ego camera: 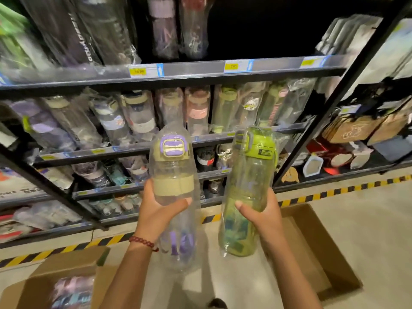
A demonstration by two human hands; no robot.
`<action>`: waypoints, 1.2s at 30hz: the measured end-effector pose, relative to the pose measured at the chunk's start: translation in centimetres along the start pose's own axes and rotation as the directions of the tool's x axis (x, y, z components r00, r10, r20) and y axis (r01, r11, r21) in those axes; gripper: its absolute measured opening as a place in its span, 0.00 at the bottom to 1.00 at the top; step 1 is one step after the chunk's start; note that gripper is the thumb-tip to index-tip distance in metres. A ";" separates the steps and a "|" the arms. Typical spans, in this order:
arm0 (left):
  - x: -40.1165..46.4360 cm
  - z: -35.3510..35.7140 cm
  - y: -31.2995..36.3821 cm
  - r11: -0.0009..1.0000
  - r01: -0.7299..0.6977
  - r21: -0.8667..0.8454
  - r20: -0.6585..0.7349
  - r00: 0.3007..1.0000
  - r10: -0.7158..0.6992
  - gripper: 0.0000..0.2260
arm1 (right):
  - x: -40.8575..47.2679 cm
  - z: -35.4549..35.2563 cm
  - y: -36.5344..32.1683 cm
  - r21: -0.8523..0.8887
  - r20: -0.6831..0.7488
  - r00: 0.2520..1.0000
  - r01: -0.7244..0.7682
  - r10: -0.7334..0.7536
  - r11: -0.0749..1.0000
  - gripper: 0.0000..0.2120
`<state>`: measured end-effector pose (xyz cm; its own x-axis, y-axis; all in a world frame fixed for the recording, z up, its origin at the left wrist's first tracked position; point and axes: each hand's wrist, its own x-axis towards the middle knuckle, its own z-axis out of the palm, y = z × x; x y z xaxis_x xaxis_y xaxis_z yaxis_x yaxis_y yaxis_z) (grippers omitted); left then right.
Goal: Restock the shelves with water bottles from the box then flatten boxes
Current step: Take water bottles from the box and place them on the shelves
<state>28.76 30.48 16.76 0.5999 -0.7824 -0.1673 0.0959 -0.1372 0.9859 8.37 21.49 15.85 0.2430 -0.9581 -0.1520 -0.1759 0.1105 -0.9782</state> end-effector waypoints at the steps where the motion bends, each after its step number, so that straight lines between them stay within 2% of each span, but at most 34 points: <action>1: 0.4 0.9 0.3 1.000 -0.004 -0.013 -0.002 1.000 0.003 0.36 | 0.8 -0.6 -0.2 -0.002 0.010 1.000 0.005 -0.005 1.000 0.37; 3: 1.2 2.4 0.8 0.999 -0.017 -0.045 -0.016 1.000 0.016 0.38 | 2.2 -1.5 -0.5 0.003 0.028 0.999 0.019 -0.019 1.000 0.32; 7: 3.3 4.5 1.8 0.994 -0.036 -0.105 -0.038 0.999 0.032 0.35 | 5.2 -2.4 -1.4 0.025 0.038 0.999 0.030 -0.031 0.999 0.28; 13: 9.2 7.1 4.8 0.990 -0.096 -0.102 0.010 0.995 0.098 0.36 | 10.3 -2.2 -4.1 0.026 0.049 0.994 0.092 -0.094 0.995 0.29; 17: 14.2 9.0 7.7 0.978 -0.189 -0.086 0.060 0.979 0.194 0.36 | 14.4 -1.8 -6.5 -0.040 0.024 0.988 0.151 -0.150 0.988 0.37; 20: 17.7 9.6 9.8 0.964 -0.248 -0.094 0.040 0.967 0.253 0.38 | 17.7 -0.9 -9.1 -0.082 0.034 0.985 0.171 -0.169 0.982 0.51; 22: 20.1 9.4 11.2 0.963 -0.250 -0.098 0.031 0.967 0.254 0.42 | 19.8 0.0 -11.0 -0.091 0.034 0.979 0.205 -0.203 0.975 0.55; 23: 21.4 9.1 12.0 0.962 -0.255 -0.096 0.025 0.966 0.259 0.43 | 20.8 0.6 -12.1 -0.086 0.035 0.974 0.225 -0.223 0.971 0.54; 26: 25.2 8.3 14.3 0.958 -0.272 -0.094 -0.013 0.962 0.272 0.41 | 23.7 2.4 -14.8 -0.053 0.034 0.958 0.288 -0.286 0.956 0.41; 32: 30.0 6.2 18.0 0.952 -0.295 -0.075 -0.030 0.955 0.294 0.39 | 29.1 5.9 -18.3 0.037 0.029 0.961 0.275 -0.276 0.961 0.40; 34: 30.9 5.8 19.1 0.956 -0.288 -0.058 -0.042 0.957 0.286 0.40 | 30.6 6.4 -19.3 0.082 0.051 0.965 0.254 -0.258 0.964 0.35; 36: 31.4 5.5 20.2 0.957 -0.277 -0.090 -0.051 0.961 0.273 0.36 | 31.9 6.6 -20.3 0.155 0.096 0.960 0.248 -0.264 0.956 0.27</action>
<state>45.15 -0.25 31.34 0.6433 -0.7579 0.1090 -0.0028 0.1400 0.9901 25.97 -9.60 29.88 0.3711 -0.9233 0.0990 0.0396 -0.0908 -0.9951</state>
